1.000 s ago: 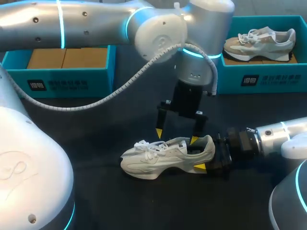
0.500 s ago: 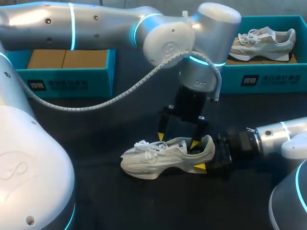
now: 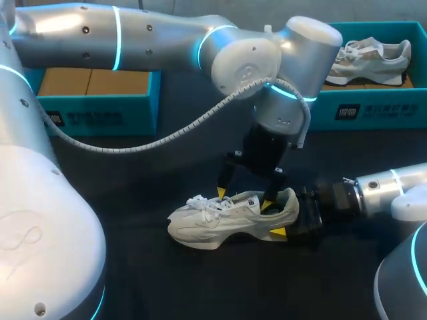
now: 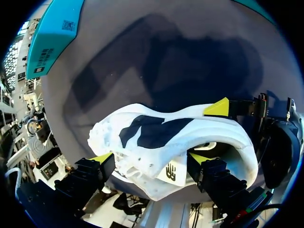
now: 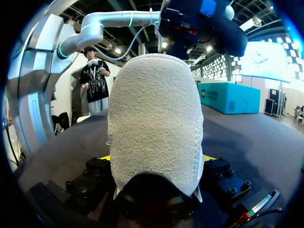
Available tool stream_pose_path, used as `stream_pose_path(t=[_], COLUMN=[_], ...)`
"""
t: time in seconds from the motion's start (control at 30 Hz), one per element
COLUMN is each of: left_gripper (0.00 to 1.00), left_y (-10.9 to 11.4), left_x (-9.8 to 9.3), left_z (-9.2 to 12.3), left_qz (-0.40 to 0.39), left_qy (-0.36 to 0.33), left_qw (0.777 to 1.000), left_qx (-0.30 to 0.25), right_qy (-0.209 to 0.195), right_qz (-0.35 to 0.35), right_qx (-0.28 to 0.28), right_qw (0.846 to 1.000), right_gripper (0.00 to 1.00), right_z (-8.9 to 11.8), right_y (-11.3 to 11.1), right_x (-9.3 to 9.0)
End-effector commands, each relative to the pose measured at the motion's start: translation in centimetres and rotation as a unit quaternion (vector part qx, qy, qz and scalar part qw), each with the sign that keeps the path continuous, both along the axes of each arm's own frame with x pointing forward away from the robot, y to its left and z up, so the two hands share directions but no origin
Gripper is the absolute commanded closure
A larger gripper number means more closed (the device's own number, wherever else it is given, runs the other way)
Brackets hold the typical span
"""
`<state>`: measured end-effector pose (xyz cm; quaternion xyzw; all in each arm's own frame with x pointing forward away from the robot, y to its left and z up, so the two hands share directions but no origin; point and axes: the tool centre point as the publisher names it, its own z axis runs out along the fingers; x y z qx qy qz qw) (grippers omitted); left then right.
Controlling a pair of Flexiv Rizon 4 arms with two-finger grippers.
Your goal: Take the shoe out of the shoebox, open the shoe tongue, remove and reinsert the insole, then place the shoe into the shoebox
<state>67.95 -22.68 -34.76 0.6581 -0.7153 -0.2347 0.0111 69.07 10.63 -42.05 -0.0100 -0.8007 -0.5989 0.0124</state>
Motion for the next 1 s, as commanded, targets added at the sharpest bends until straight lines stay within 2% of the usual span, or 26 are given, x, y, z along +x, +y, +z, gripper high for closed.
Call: stream_pose_path(t=[0.03, 0.3, 0.6, 0.87, 1.0], left_gripper=[0.00, 0.05, 0.12, 0.48, 0.55], left_y=[0.9, 2.5, 3.2, 3.8, 3.9], left_x=[-0.1, -0.4, -0.8, -0.4, -0.5], left_z=[0.2, 1.2, 2.7, 3.2, 3.2], left_qz=[0.002, 0.000, -0.001, 0.007, 0.010], left_qy=[0.001, 0.007, 0.011, 0.009, 0.001], left_qw=[1.000, 1.000, 0.999, 0.998, 0.998], left_qx=[0.001, -0.003, -0.038, -0.056, -0.063], right_qy=[0.000, 0.000, 0.000, 0.000, 0.000], right_qz=[-0.001, -0.001, -0.001, -0.001, -0.001], right_qx=[-0.002, -0.002, -0.002, -0.002, -0.002], right_qw=[1.000, 1.000, 1.000, 1.000, 1.000], right_gripper=[1.00, 1.00, 1.00, 1.00, 1.00], right_z=[-0.2, -0.2, -0.2, -0.2, -0.2], right_y=[0.3, 0.3, 0.3, 0.3, 0.3], right_x=[0.0, 0.0, 0.0, 0.0, 0.0])
